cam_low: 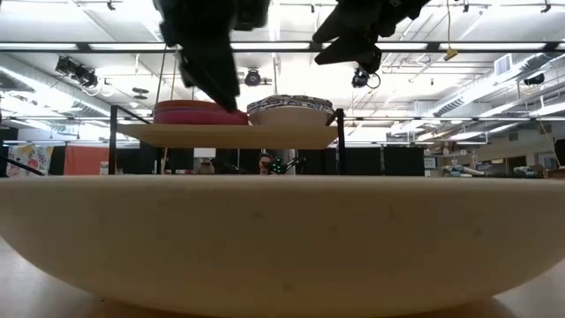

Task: Place and stack plates onto a shelf
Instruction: Stack the brown plate on top of the orange plate on the shelf

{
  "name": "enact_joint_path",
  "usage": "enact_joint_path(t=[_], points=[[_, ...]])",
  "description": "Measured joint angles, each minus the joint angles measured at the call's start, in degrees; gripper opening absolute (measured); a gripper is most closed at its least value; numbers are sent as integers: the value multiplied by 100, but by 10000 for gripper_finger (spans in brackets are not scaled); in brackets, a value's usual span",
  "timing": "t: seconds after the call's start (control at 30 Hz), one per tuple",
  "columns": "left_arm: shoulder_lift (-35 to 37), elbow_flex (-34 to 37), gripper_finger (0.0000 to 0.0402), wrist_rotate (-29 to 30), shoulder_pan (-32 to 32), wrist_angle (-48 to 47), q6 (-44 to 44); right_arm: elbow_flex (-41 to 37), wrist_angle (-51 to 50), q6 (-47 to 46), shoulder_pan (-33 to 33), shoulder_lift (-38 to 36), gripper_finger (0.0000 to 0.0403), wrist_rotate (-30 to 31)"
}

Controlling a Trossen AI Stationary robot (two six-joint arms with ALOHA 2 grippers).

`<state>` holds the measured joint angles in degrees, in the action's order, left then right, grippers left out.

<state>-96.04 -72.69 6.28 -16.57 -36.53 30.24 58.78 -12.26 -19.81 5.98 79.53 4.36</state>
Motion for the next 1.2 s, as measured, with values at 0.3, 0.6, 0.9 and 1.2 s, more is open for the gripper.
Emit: enact_joint_path(t=[0.3, 0.6, 0.9, 1.2], points=[[-692, 0, 151, -175, -1, 889, -284, 0, -44, 15, 0, 0, 187, 0], [-1198, 0, 151, -183, -3, 1258, -287, 0, -56, 44, -2, 0, 187, 2], [-1570, 0, 151, -213, -7, 1285, -245, 0, -54, 45, -15, 0, 187, 2], [-1658, -2, 151, -397, -7, 1316, -242, 0, -67, 46, -15, 0, 187, 2]])
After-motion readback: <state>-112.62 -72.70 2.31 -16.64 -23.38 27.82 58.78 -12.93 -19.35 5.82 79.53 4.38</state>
